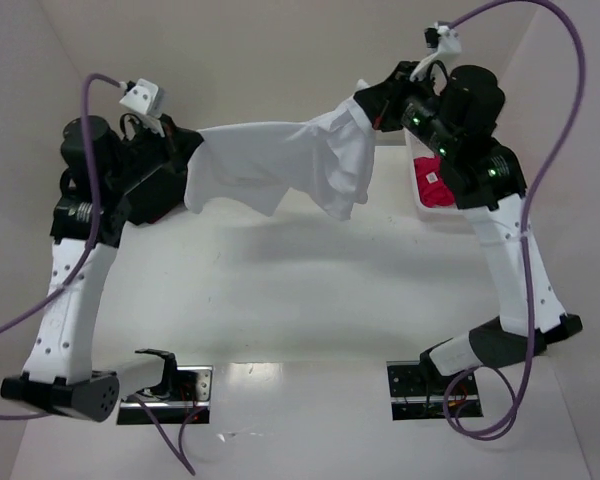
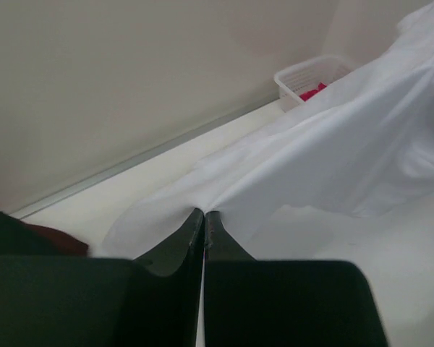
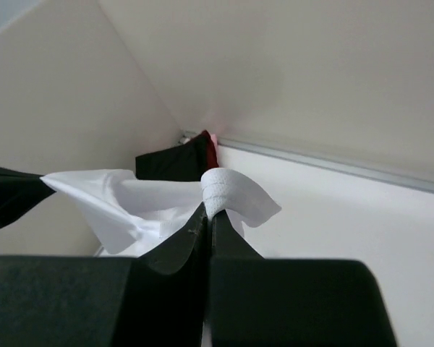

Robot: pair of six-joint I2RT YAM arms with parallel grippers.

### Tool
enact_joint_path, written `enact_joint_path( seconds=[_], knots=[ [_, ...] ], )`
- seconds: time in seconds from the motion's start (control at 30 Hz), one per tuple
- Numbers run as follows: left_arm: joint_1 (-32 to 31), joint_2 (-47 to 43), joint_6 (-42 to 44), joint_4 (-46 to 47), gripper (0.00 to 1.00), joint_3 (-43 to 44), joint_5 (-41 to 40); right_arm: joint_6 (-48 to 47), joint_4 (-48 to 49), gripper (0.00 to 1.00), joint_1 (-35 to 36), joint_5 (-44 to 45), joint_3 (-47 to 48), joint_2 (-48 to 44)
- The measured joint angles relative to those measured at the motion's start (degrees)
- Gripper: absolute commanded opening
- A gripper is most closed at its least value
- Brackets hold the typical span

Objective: Fold and stack the t-shirts
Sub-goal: Flatten out the tshirt

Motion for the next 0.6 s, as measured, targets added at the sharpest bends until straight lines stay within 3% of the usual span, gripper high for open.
enact_joint_path(
  seconds=[0.2,0.33,0.43,0.6],
  knots=[
    [-1.0,-10.4,1.1,-4.3,0.00,2.1,-3.4,1.9,0.5,0.00,0.0,-1.3,-4.4,-14.5],
    [-1.4,-13.1,1.1,-4.5,0.00,-0.5,-3.2,5.9,4.0,0.00,0.0,-2.1,-18.9,-26.3],
    [-1.5,-10.5,0.8,-4.4,0.00,-6.1,-0.1,8.3,5.7,0.00,0.0,-2.5,-30.8,-29.1],
    [-1.9,2.1,0.1,-4.6,0.00,-14.3,2.0,10.3,4.0,0.00,0.0,0.4,-48.3,-23.4]
  ],
)
